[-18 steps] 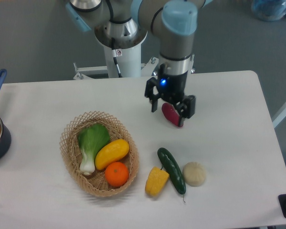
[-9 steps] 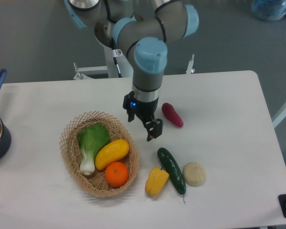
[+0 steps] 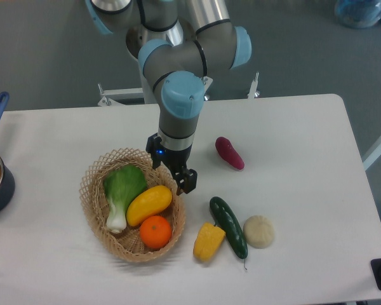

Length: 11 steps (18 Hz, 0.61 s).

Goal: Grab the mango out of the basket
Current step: 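Lower the open gripper over the yellow mango in the basket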

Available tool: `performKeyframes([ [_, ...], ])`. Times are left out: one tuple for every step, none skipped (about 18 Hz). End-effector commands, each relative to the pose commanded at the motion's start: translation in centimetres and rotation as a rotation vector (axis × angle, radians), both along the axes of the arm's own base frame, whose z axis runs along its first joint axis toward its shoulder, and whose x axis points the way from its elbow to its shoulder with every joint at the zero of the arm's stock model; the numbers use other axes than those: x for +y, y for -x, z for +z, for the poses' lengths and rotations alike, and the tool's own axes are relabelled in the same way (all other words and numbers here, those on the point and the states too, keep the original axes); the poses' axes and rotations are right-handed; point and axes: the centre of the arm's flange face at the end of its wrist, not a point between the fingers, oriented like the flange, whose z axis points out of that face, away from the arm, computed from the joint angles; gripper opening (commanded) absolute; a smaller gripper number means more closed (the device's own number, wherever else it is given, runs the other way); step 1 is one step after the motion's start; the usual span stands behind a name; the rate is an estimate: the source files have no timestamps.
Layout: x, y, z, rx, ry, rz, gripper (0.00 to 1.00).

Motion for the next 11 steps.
performKeyframes([
  [0.1,0.0,-0.5,-0.002,0.004,-0.001,1.00],
  [0.2,0.0,-0.5,-0.001,0.003,-0.004,1.00],
  [0.4,0.0,-0.7,-0.002,0.002,-0.009,1.00],
  [0.7,-0.3,-1.2,-0.006,0.008,-0.018,1.00],
  [1.0,-0.3,-1.5,-0.008,0.014,-0.024,1.00],
  [1.1,-0.3,-1.7,-0.007,0.017,-0.027,1.00],
  [1.2,-0.3,-2.1,-0.005,0.028,-0.033,1.00],
  [1.6,-0.3,-2.3,0.003,0.039,-0.040,1.00],
  [2.1,-0.2,-2.5,0.010,0.045,-0.045,1.00],
  [2.7,-0.3,-2.9,0.010,0.048,-0.052,1.00],
  [3.0,-0.3,-3.2,0.008,0.050,-0.052,1.00],
])
